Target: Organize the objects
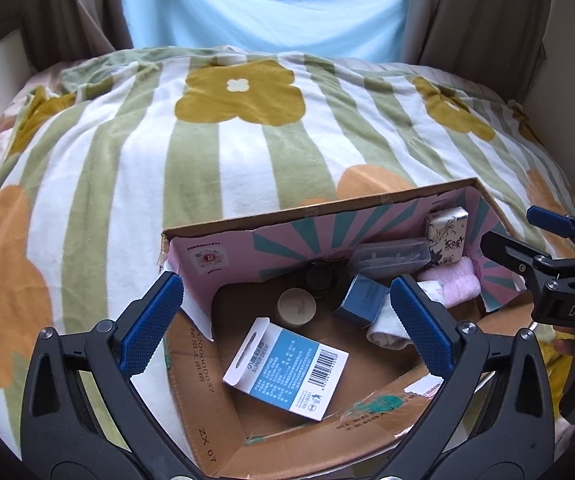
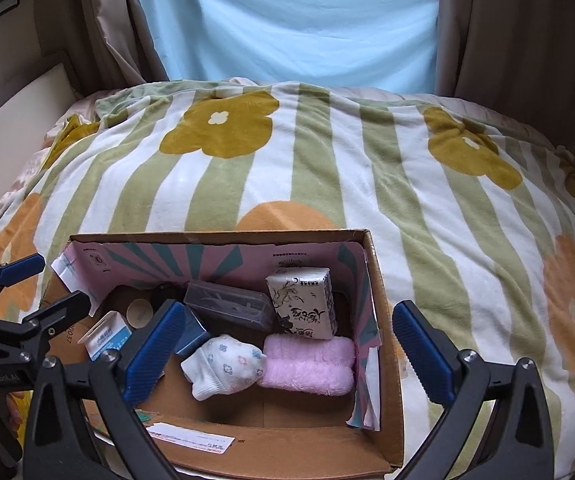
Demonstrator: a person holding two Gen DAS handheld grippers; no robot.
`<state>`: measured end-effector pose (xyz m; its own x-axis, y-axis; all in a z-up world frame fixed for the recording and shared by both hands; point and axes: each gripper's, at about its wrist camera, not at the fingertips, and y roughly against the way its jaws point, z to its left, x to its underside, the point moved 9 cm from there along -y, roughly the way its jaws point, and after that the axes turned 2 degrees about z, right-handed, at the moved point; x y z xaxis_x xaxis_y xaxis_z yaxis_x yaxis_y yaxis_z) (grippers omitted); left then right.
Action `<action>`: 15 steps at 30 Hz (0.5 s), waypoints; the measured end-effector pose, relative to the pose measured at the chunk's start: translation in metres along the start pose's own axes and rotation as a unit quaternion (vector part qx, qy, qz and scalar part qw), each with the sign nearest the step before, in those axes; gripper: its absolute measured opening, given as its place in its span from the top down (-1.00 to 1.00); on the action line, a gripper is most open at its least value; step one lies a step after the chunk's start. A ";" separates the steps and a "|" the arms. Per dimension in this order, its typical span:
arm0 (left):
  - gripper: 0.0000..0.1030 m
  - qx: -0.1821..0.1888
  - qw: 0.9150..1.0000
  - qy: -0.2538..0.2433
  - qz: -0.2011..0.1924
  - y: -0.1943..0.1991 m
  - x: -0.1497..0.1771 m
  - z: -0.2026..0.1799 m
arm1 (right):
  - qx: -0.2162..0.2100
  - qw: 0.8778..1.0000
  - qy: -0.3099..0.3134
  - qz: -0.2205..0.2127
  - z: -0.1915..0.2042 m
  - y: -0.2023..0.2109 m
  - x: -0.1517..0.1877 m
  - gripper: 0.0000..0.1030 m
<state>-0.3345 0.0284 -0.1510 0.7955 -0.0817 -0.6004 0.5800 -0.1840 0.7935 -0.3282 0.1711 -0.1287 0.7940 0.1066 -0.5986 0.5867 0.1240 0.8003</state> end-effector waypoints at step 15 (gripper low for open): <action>-1.00 -0.020 0.997 0.002 -0.075 0.094 -0.013 -0.004 | 0.004 0.998 -0.004 -0.055 0.011 0.076 -0.009 -0.99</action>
<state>-0.2894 0.0166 -0.0685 0.7000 -0.0522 -0.7122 0.6989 -0.1547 0.6983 -0.2890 0.1689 -0.0618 0.7260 0.0845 -0.6825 0.6715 0.1272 0.7300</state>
